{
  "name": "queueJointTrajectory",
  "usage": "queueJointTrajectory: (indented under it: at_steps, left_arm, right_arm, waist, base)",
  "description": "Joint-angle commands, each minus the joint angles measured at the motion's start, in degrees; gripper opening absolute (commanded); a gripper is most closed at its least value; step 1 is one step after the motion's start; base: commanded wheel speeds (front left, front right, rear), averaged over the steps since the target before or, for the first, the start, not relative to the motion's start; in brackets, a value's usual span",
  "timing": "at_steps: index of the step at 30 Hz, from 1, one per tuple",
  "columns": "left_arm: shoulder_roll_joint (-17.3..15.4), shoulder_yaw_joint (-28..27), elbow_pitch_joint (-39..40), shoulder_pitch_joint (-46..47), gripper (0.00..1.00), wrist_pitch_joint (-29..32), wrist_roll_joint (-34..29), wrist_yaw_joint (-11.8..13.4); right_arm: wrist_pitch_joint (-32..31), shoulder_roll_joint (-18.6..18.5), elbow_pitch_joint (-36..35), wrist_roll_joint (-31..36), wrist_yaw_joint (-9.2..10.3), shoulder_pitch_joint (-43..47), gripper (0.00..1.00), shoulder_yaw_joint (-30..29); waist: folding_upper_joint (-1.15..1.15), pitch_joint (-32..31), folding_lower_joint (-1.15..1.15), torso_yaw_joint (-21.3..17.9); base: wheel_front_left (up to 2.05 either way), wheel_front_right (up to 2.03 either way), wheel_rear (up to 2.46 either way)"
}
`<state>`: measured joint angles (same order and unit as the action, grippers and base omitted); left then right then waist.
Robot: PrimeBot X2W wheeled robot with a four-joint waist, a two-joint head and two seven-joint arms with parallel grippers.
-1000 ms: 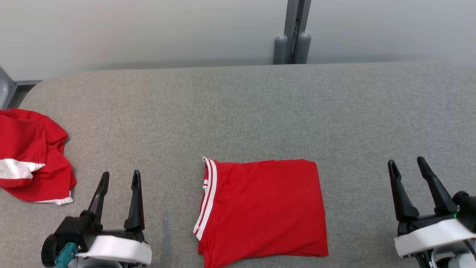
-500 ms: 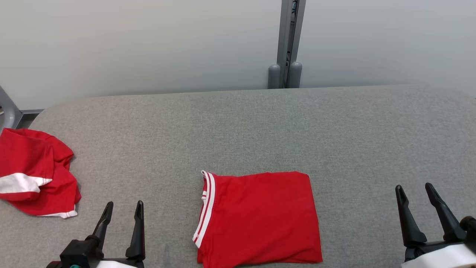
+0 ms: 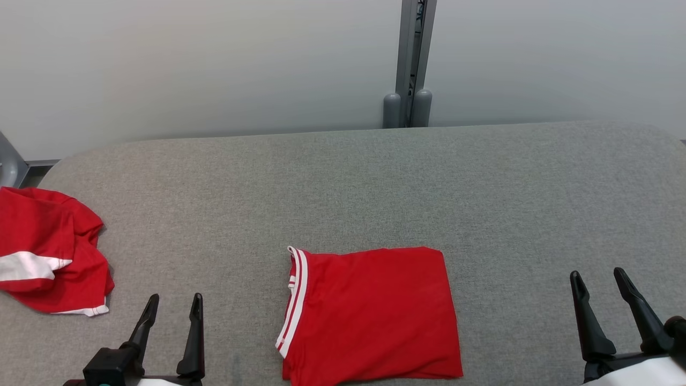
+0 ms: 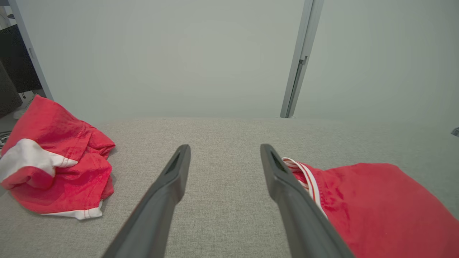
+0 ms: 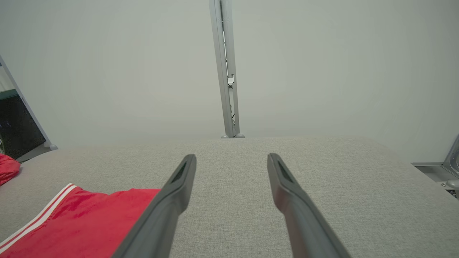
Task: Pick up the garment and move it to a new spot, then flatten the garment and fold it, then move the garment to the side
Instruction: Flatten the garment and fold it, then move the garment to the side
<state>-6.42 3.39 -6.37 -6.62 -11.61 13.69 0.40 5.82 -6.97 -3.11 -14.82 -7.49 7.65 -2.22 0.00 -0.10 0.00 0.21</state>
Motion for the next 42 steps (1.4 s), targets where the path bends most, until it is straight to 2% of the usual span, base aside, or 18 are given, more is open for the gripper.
queueJointTrajectory:
  at_steps: [1, 19, 25, 36, 42]
  left_arm:
    - [-0.47, -0.05, 0.01, 0.09, 1.0, 0.11, 0.21, 0.32]
    - [-1.02, 0.3, -0.58, 1.45, 1.0, -0.61, 0.9, 0.78]
    - [-0.88, 1.03, -0.47, 3.39, 1.0, -0.92, 0.86, 0.59]
    - [0.81, 4.36, -2.73, 9.86, 1.0, -2.67, -0.05, -0.76]
    - [1.33, 4.21, -3.89, 12.03, 1.0, -3.38, 0.26, -0.73]
  right_arm:
    - [-0.26, 0.13, -0.48, 0.28, -0.01, 0.67, 1.0, -0.29]
    - [-0.78, 0.47, -0.89, 0.18, -0.01, 0.37, 1.0, -0.55]
    - [-1.97, -0.75, 0.44, -0.24, -0.01, -1.88, 1.0, 0.21]
    - [-3.03, -3.13, 13.75, -3.8, -0.01, -8.93, 1.0, 9.23]
    - [-5.55, -3.14, 21.9, -6.36, -0.01, -11.82, 1.0, 14.77]
  waist:
    - [0.0, 0.07, 0.0, 0.04]
    - [0.0, 0.75, 0.0, 0.62]
    - [0.0, 2.85, 0.0, 2.06]
    - [0.0, 9.69, 0.0, 9.36]
    - [0.0, 11.43, 0.0, 10.91]
  base:
    - [0.0, 0.0, 0.0]
    - [0.0, 0.0, 0.0]
    - [0.0, 0.0, 0.0]
    - [0.0, 0.0, 0.0]
    - [0.0, 0.0, 0.0]
